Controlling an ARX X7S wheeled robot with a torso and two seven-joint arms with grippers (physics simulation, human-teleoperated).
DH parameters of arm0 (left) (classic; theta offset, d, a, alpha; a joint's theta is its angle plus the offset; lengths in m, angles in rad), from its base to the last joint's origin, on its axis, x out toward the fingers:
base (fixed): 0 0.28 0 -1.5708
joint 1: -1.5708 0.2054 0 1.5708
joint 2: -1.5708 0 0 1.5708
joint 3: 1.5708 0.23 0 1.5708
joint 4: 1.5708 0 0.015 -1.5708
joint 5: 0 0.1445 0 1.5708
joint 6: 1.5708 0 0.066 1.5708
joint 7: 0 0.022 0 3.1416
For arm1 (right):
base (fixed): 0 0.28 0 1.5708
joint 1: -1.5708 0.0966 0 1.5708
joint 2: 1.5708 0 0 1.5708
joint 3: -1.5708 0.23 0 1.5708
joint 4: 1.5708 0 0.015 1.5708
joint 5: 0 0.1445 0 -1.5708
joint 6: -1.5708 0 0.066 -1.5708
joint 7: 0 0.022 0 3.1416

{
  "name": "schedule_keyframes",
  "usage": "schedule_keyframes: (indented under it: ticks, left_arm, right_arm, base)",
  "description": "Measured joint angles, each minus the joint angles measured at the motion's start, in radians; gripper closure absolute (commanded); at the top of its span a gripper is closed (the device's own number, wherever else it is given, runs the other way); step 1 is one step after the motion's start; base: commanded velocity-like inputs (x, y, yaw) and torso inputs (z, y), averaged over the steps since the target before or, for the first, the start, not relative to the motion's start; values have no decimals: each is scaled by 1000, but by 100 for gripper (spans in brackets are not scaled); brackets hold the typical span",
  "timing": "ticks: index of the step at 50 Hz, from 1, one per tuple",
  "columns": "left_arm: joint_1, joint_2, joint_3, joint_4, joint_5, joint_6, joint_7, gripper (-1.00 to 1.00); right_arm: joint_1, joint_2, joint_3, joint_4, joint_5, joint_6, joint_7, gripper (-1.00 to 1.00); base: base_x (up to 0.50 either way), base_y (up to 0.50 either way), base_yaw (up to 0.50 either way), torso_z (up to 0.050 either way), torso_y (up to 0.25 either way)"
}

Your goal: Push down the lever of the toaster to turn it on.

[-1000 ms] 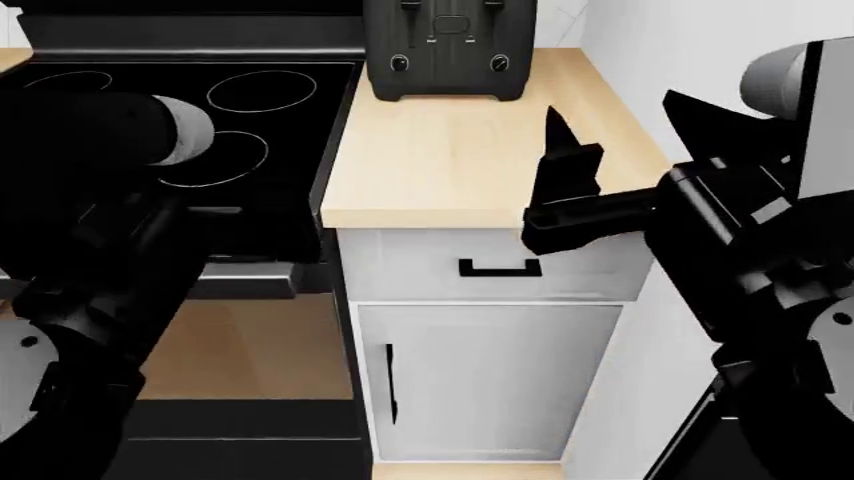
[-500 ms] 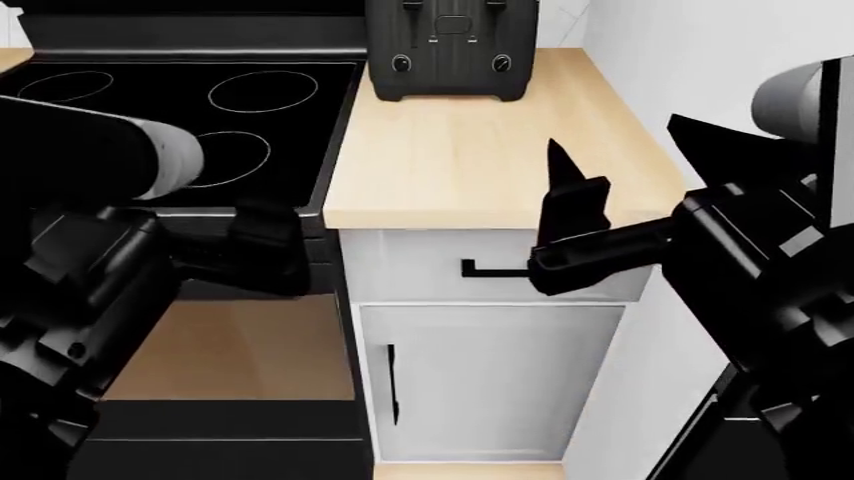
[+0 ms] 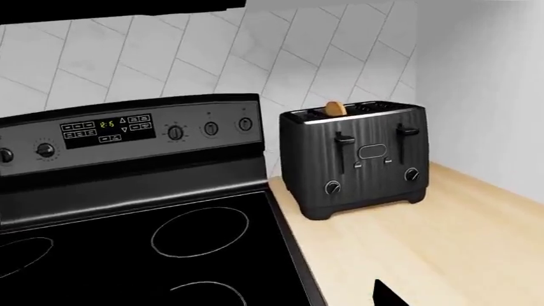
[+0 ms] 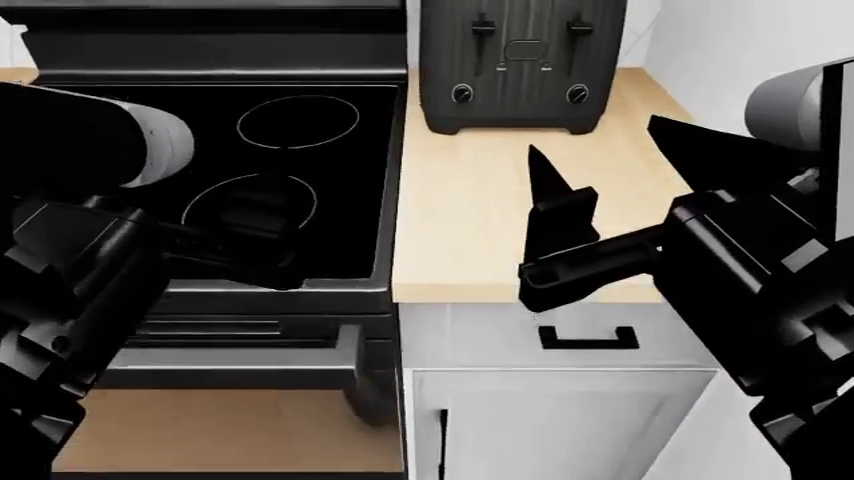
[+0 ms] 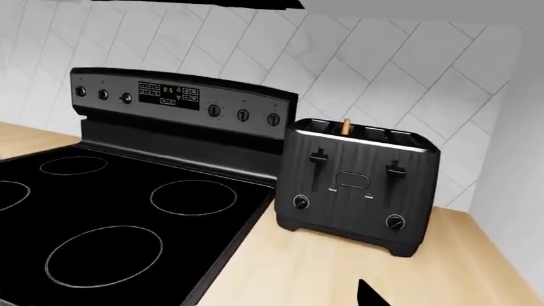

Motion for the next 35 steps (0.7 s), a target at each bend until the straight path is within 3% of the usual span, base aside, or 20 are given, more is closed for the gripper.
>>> schedule_keyframes:
  ticks: [19,25,35]
  left_arm:
    - [-27,-16,30,-2,-5,25,-4,-100]
    - [-13,-22,22,5,9,25,8,-100]
    - [-5,-34,21,9,13,33,18,-100]
  right_arm:
    - [-5,3,-4,-1,3,-12,9,-100]
    - [-16,2,-3,2,-1,-23,12,-100]
    - [-28,-3,-12,9,-26,-25,26,-100]
  base:
    - [468,324,0,0,3]
    - [469,14,0,0,2]
    - [0,0,0,0,3]
